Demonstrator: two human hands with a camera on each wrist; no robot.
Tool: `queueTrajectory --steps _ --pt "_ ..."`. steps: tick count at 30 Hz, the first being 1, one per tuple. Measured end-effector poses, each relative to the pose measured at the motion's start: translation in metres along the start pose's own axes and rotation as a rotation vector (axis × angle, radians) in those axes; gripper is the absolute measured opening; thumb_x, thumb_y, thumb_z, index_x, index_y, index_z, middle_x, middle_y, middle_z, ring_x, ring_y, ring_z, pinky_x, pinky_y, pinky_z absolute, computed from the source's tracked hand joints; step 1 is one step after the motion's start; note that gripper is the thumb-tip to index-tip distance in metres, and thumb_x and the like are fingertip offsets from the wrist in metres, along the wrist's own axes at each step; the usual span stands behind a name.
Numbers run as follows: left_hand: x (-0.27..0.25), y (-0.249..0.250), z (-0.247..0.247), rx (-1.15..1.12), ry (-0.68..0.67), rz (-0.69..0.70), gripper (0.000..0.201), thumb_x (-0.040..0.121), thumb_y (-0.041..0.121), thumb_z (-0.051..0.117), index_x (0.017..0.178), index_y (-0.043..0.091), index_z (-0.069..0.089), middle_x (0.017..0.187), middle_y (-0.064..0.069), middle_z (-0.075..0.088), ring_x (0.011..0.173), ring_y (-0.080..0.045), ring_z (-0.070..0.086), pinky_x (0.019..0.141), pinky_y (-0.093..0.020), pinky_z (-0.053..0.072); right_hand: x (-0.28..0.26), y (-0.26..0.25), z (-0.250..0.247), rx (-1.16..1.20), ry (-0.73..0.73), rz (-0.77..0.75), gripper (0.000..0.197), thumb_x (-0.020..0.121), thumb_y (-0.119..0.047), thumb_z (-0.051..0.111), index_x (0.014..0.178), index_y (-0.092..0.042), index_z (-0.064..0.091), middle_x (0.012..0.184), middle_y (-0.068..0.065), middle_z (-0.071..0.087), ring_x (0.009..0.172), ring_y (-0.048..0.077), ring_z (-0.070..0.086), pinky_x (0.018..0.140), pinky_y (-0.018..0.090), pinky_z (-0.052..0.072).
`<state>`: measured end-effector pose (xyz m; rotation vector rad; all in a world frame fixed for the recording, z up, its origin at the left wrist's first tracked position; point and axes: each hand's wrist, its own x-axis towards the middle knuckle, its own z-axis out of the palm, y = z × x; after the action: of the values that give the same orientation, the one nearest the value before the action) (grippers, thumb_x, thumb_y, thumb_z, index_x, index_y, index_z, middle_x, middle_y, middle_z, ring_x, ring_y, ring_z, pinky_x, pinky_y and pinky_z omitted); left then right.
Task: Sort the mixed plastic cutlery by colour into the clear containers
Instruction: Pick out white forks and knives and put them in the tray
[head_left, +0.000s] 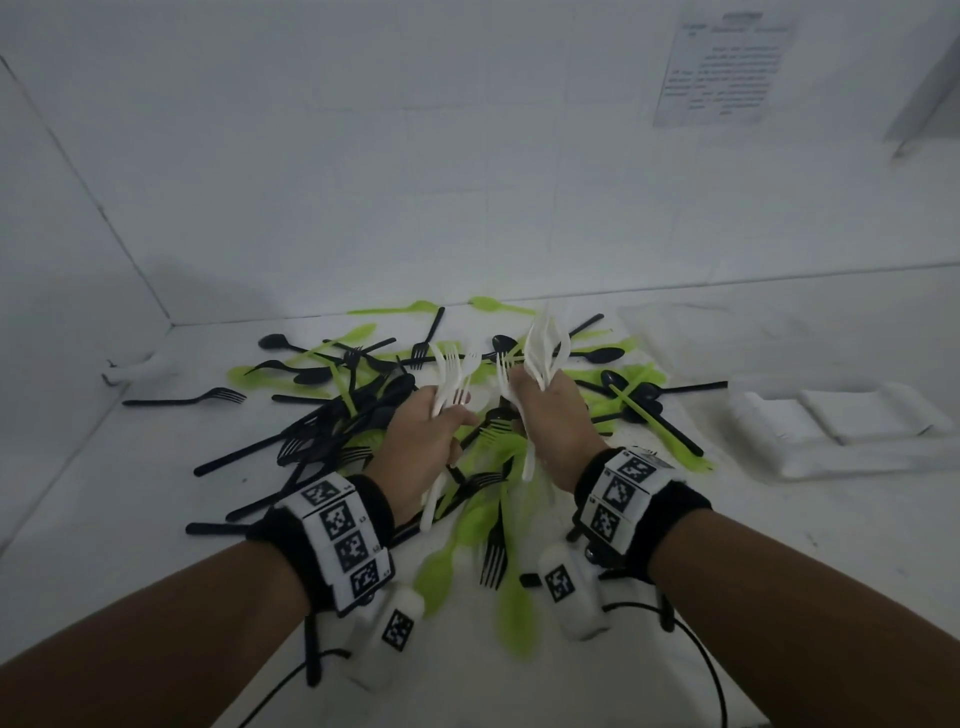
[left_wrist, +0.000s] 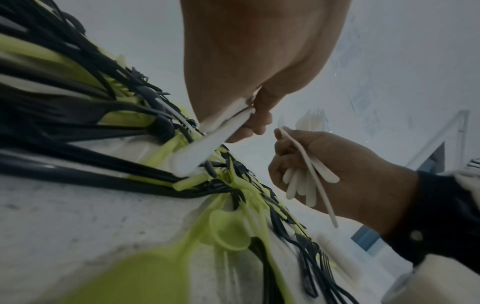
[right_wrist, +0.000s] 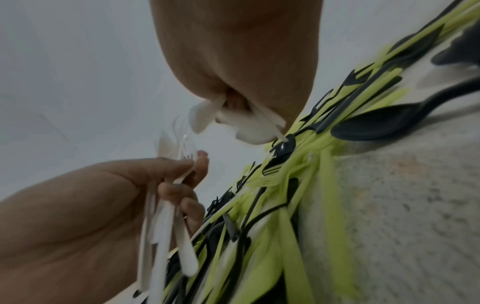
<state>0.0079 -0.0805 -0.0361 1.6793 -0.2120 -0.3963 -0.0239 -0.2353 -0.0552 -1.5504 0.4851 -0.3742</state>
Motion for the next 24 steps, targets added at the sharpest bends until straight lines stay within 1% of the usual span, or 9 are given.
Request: queueTrajectory --steps 3,7,9,12,15,17,20,22,24 --pt "0.004 0.0 0.005 -0.014 0.032 0.019 0.004 0.096 0.011 0.064 0.097 0.007 0.066 0.089 0.0 0.067 0.058 -0.012 0.053 0.053 -0.026 0.047 -0.005 -0.003 0.004 0.066 -0.023 -0.014 0.028 0.105 -0.034 0.056 0.114 -0.01 0.067 0.09 0.001 0.068 0.084 0.018 0.064 0.074 0.034 0.055" --pt "0.002 0.002 0.012 -0.03 -0.017 0.05 0.015 0.104 0.014 0.056 0.101 0.009 0.07 0.085 -0.002 0.072 0.053 -0.003 0.054 0.05 -0.018 0.045 -0.01 -0.011 0.008 0.131 -0.133 -0.061 0.029 0.106 -0.027 0.055 0.107 -0.003 0.07 0.09 0.006 0.072 0.082 0.018 0.069 0.074 0.034 0.059" --pt "-0.001 0.002 0.015 -0.062 -0.04 0.053 0.021 0.106 0.015 0.051 0.099 0.014 0.071 0.077 0.003 0.068 0.054 -0.004 0.052 0.051 -0.018 0.044 -0.013 -0.013 0.007 0.115 -0.16 -0.074 0.029 0.107 -0.025 0.053 0.098 -0.005 0.072 0.081 0.001 0.073 0.075 0.013 0.07 0.068 0.029 0.055" --pt "-0.005 0.002 0.02 -0.153 -0.043 0.038 0.022 0.108 0.016 0.048 0.11 0.021 0.07 0.094 0.002 0.072 0.064 -0.009 0.056 0.062 -0.023 0.05 -0.015 -0.013 0.007 0.103 -0.132 -0.06 0.035 0.105 -0.031 0.056 0.086 -0.004 0.069 0.063 -0.005 0.062 0.059 0.009 0.059 0.058 0.026 0.046" --pt "0.002 0.003 0.019 -0.173 0.036 0.063 0.023 0.108 0.018 0.048 0.121 0.019 0.066 0.106 0.006 0.075 0.08 -0.009 0.068 0.067 -0.02 0.053 -0.015 -0.009 0.01 0.059 -0.096 -0.106 0.036 0.104 -0.033 0.058 0.084 -0.005 0.069 0.057 -0.012 0.054 0.053 0.005 0.051 0.057 0.024 0.042" --pt "0.007 0.009 0.017 -0.211 0.069 0.053 0.023 0.107 0.018 0.049 0.123 0.016 0.066 0.109 0.004 0.075 0.092 -0.011 0.072 0.069 -0.017 0.054 -0.016 -0.008 0.015 0.104 -0.086 -0.094 0.031 0.104 -0.033 0.059 0.086 -0.012 0.073 0.062 -0.014 0.064 0.06 0.004 0.06 0.063 0.026 0.047" --pt "0.01 0.016 0.02 -0.357 0.008 -0.007 0.023 0.106 0.016 0.052 0.12 0.01 0.069 0.11 -0.008 0.077 0.103 -0.024 0.074 0.087 -0.038 0.06 -0.017 -0.008 0.022 0.214 -0.1 -0.04 0.03 0.102 -0.034 0.062 0.104 -0.006 0.075 0.083 0.0 0.077 0.08 0.02 0.074 0.074 0.038 0.058" --pt "0.007 0.019 0.024 -0.484 -0.029 -0.088 0.023 0.106 0.017 0.054 0.119 0.006 0.069 0.111 -0.016 0.075 0.104 -0.03 0.074 0.086 -0.044 0.06 -0.017 -0.008 0.026 0.289 -0.084 -0.014 0.029 0.101 -0.031 0.064 0.107 -0.004 0.074 0.094 0.012 0.077 0.091 0.032 0.075 0.082 0.046 0.061" --pt "0.006 0.021 0.025 -0.595 -0.08 -0.154 0.026 0.106 0.016 0.053 0.122 0.003 0.068 0.115 -0.021 0.073 0.104 -0.034 0.073 0.083 -0.044 0.06 -0.018 -0.008 0.028 0.36 -0.06 0.021 0.027 0.102 -0.028 0.063 0.107 -0.003 0.074 0.099 0.018 0.077 0.096 0.036 0.074 0.087 0.049 0.06"
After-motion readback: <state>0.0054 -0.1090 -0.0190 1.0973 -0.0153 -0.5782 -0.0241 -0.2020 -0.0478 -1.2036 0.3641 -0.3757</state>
